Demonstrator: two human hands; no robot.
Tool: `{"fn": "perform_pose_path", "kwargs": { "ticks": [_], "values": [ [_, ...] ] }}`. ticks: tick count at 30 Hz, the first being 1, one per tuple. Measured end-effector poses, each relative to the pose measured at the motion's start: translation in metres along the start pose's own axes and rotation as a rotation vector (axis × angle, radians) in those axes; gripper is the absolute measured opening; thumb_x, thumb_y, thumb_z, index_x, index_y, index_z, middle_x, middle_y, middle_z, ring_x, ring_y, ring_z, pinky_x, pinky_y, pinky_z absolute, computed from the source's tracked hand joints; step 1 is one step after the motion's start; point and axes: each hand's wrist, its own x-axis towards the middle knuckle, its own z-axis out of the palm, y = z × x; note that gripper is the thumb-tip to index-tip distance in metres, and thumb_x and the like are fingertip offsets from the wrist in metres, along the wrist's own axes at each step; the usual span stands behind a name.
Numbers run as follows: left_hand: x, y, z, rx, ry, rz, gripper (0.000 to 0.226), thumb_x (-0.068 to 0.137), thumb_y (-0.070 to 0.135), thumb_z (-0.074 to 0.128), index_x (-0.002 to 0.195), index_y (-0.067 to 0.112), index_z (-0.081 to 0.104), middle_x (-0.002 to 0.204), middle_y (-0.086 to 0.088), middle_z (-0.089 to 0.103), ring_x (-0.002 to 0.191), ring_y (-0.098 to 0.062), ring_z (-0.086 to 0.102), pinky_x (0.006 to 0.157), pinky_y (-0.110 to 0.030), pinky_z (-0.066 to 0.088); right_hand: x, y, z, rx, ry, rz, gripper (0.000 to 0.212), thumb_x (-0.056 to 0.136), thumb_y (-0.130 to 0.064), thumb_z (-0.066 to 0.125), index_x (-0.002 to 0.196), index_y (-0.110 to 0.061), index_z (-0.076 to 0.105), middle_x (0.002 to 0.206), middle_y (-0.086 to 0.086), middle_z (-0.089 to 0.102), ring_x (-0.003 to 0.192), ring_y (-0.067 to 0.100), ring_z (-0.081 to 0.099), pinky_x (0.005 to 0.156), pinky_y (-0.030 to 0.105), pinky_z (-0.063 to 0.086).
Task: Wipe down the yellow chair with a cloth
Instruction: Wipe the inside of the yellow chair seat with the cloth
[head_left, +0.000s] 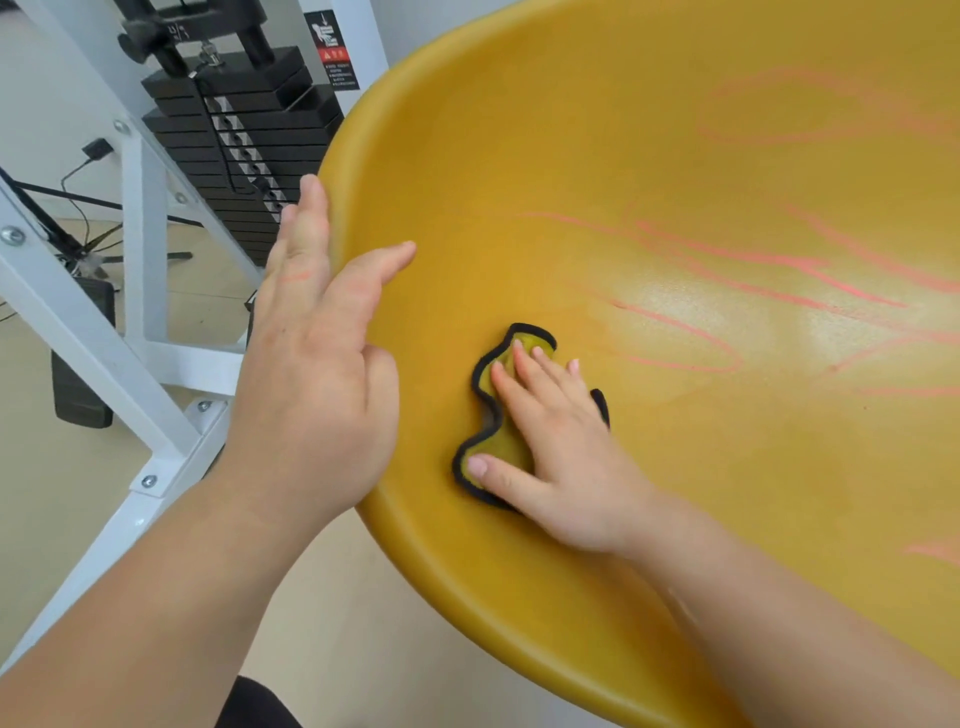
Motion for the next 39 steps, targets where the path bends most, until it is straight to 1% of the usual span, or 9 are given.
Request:
{"fn": "perform_pose_path", "kwargs": {
  "ticks": [3,8,13,17,20,25,27,34,39],
  "values": [
    [0.000,0.000,0.001,-0.012,0.008,0.010,0.062,0.086,0.002,0.039,0.143,0.024,0.052,0.170,-0.012,0.008,0.157,-0.025,0.006,0.127,-0.042,0.012,-0.018,-0.035,0.011,0.168,-0.045,-0.070,0.095,0.090,-0.078,0.006,0.160,-0.017,-0.011,0.165,0.003,-0.028,0.149,0.013,-0.033,0.126,0.042,-0.010],
    [0.000,-0.002,0.002,-0.038,0.016,0.012,0.062,0.084,0.001,0.040,0.140,0.022,0.056,0.169,-0.014,0.009,0.157,-0.028,0.009,0.126,-0.047,0.015,-0.021,-0.027,0.011,0.334,-0.104,-0.180,0.095,0.086,-0.085,0.004,0.159,-0.026,-0.008,0.166,0.002,-0.026,0.151,0.015,-0.029,0.125,0.036,-0.012],
    [0.002,-0.002,0.001,-0.054,0.006,0.001,0.063,0.084,0.001,0.038,0.141,0.024,0.054,0.170,-0.012,0.007,0.157,-0.023,0.005,0.127,-0.038,0.010,0.046,0.016,-0.003,0.358,0.035,0.253,0.103,0.074,-0.092,-0.008,0.158,-0.034,-0.010,0.164,-0.004,-0.030,0.147,0.016,-0.036,0.124,0.049,-0.011],
    [0.000,-0.003,0.000,-0.059,0.010,0.005,0.067,0.084,0.001,0.039,0.147,0.022,0.048,0.170,-0.012,0.006,0.158,-0.023,0.005,0.127,-0.044,0.012,0.021,-0.038,0.010,0.257,0.016,-0.086,0.097,0.079,-0.087,-0.011,0.156,-0.028,-0.020,0.162,0.000,-0.034,0.149,0.016,-0.034,0.124,0.044,-0.015],
    [0.002,-0.004,0.000,0.000,-0.021,0.004,0.074,0.086,0.003,0.037,0.157,0.021,0.032,0.170,-0.011,0.002,0.158,-0.024,0.001,0.127,-0.037,0.006,-0.001,-0.043,0.012,0.260,-0.060,-0.273,0.087,0.088,-0.079,-0.002,0.158,-0.028,-0.016,0.165,-0.002,-0.029,0.151,0.015,-0.029,0.124,0.040,-0.016],
    [0.002,-0.001,-0.001,0.052,-0.039,-0.008,0.075,0.089,0.007,0.035,0.161,0.018,0.021,0.171,-0.007,-0.002,0.157,-0.021,-0.002,0.122,-0.018,-0.003,0.078,0.013,-0.008,0.205,0.142,0.196,0.084,0.083,-0.081,-0.005,0.156,-0.041,-0.014,0.166,-0.007,-0.027,0.150,0.015,-0.031,0.122,0.055,-0.010],
    [0.001,-0.001,-0.001,0.051,-0.033,-0.001,0.074,0.088,0.007,0.035,0.161,0.019,0.023,0.171,-0.007,-0.002,0.157,-0.021,-0.002,0.122,-0.018,-0.003,0.087,0.005,-0.007,0.243,0.186,0.250,0.094,0.076,-0.088,-0.011,0.157,-0.041,-0.012,0.165,-0.008,-0.028,0.150,0.016,-0.031,0.121,0.057,-0.013],
    [0.002,-0.001,-0.001,0.034,-0.028,0.009,0.074,0.087,0.006,0.037,0.159,0.019,0.027,0.171,-0.009,0.000,0.157,-0.023,-0.001,0.123,-0.020,-0.002,-0.021,-0.041,0.013,0.214,-0.115,-0.276,0.093,0.081,-0.088,-0.001,0.157,-0.038,-0.019,0.165,-0.004,-0.031,0.151,0.021,-0.030,0.119,0.052,-0.020],
    [0.002,0.000,-0.001,0.061,-0.041,0.008,0.075,0.089,0.006,0.035,0.161,0.019,0.019,0.171,-0.006,-0.003,0.157,-0.020,-0.002,0.120,-0.015,-0.006,0.065,0.040,-0.004,0.012,0.110,0.182,0.085,0.079,-0.087,-0.010,0.153,-0.048,-0.019,0.164,-0.006,-0.031,0.150,0.022,-0.031,0.119,0.064,-0.010]
  ]
}}
